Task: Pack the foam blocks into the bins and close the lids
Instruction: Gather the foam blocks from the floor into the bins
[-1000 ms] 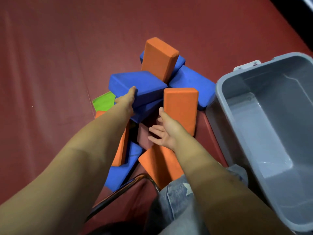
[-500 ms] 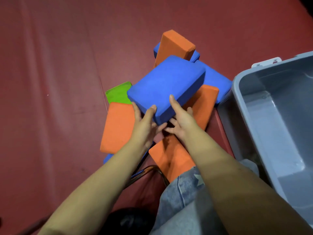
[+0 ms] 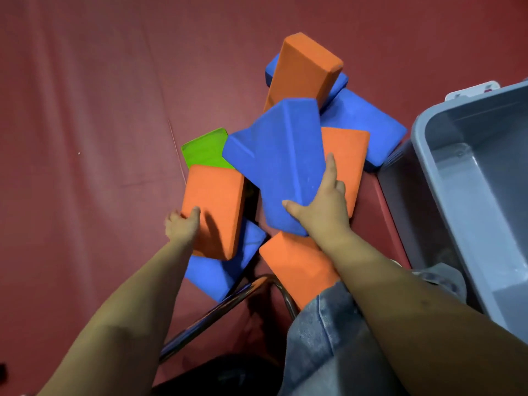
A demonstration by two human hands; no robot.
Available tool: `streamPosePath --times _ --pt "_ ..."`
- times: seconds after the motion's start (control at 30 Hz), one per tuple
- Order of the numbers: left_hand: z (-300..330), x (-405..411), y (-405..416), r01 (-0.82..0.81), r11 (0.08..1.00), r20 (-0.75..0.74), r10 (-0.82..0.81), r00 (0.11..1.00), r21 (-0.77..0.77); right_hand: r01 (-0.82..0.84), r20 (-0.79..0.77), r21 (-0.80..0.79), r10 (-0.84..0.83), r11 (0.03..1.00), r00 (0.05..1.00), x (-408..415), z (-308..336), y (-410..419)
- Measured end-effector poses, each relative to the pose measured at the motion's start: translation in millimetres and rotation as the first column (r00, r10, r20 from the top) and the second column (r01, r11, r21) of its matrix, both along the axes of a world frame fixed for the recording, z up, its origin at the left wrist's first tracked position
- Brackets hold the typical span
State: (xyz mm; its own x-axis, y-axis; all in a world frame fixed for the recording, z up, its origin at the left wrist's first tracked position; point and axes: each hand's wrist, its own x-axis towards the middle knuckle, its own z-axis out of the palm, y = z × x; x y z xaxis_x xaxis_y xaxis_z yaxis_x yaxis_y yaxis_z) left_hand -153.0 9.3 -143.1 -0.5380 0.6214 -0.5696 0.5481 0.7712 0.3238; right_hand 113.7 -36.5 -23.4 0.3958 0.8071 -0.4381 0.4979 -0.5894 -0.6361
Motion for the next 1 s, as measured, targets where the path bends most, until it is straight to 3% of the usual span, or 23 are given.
streamPosePath --times 0.13,0.33,0.5,0.7,0.8,0.87,0.93,1.0 --pt "-9.9 -19.4 -3.9 -0.107 0.992 0.144 0.117 0.983 -0.07 -0.04 0.058 -0.027 0.042 0.999 0.997 -8.4 -5.9 -4.5" --pt "-5.7 -9.9 -19.6 -0.315 0.944 0.342 0.33 0.88 -0.099 -0.054 0.068 -0.008 0.055 0.998 0.996 -11.3 -8.0 -6.3" --pt "-0.1 19.1 -43.2 -0.321 0.878 0.579 0.476 0.662 -0.355 -0.065 0.08 -0.028 0.067 0.997 0.995 -18.2 -11.9 -6.4" --pt "-1.5 45.5 -61.3 -0.248 0.871 0.69 0.488 0.535 -0.424 -0.068 0.063 -0.056 0.071 0.996 0.995 -19.7 -12.7 -3.6" --pt "8.7 51.8 -63.4 -0.381 0.847 0.713 0.523 0.466 -0.372 -0.067 0.053 -0.075 0.071 0.995 0.996 -21.0 -9.6 -2.2" --pt "18.9 53.3 -58.9 -0.462 0.844 0.698 0.503 0.509 -0.271 -0.047 0.034 -0.075 0.049 0.996 0.998 -19.7 -4.1 0.4" --pt "37.2 51.9 -51.1 -0.495 0.859 0.6 0.464 0.651 -0.128 -0.031 0.031 -0.072 0.033 0.997 0.999 -16.7 3.2 3.0" --pt "61.8 44.7 -40.8 -0.414 0.91 0.445 0.364 0.818 0.016 -0.054 0.047 -0.084 0.058 0.995 0.997 -13.7 13.8 4.1"
